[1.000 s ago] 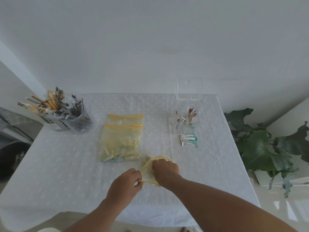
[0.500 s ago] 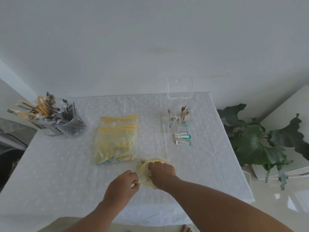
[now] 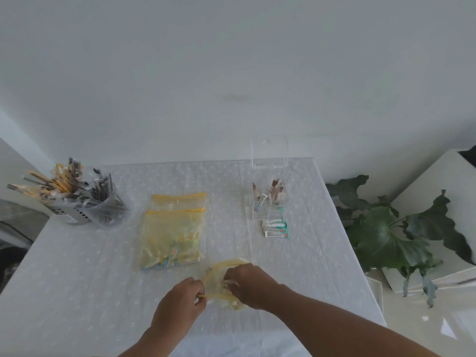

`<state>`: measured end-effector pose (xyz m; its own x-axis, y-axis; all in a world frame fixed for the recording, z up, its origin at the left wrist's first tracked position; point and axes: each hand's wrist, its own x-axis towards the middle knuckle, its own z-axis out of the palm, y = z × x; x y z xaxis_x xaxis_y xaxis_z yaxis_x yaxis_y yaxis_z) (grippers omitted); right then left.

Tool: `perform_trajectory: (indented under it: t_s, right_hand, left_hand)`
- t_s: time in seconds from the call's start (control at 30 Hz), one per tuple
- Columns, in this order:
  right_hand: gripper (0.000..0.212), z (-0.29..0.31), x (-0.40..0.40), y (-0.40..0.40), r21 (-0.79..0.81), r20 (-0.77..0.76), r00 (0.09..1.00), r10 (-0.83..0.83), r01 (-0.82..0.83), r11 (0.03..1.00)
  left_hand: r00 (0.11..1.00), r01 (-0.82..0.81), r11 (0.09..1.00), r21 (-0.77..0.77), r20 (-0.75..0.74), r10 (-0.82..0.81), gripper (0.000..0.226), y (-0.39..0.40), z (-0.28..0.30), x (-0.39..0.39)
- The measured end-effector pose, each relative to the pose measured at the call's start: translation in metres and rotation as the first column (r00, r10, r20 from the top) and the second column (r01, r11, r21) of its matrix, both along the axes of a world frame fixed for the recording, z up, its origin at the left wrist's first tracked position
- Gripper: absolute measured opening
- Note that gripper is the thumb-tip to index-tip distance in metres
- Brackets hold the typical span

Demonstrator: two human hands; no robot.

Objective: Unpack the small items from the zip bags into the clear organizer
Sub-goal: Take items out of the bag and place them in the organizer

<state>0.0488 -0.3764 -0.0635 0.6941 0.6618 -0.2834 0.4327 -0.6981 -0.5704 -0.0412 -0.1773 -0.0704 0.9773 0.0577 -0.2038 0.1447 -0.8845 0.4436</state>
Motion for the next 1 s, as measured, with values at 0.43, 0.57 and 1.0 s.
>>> perform_trajectory:
  t_s: [0.43, 0.57, 1.0]
  right_hand:
    - [0.026, -0.003, 0.0, 0.003, -0.139, 0.022, 0.999, 0.037, -0.033, 0.99]
    - [0.026, -0.007, 0.0, 0.009, -0.252, 0.061, 0.998, -0.028, 0.043, 0.967]
    - [0.015, 0.01, -0.007, 0.01, -0.14, 0.03, 0.993, 0.111, -0.105, 0.985]
  left_hand:
    - [1.0, -0.001, 1.0, 0.021, 0.012, 0.001, 0.018, 0.001, -0.004, -0.003]
    - [0.999, 0.006, 1.0, 0.003, 0.037, -0.006, 0.017, -0.004, -0.005, 0.001]
    - [0.999, -0.044, 0.999, -0.01, 0.024, 0.044, 0.022, 0.009, 0.001, -0.006]
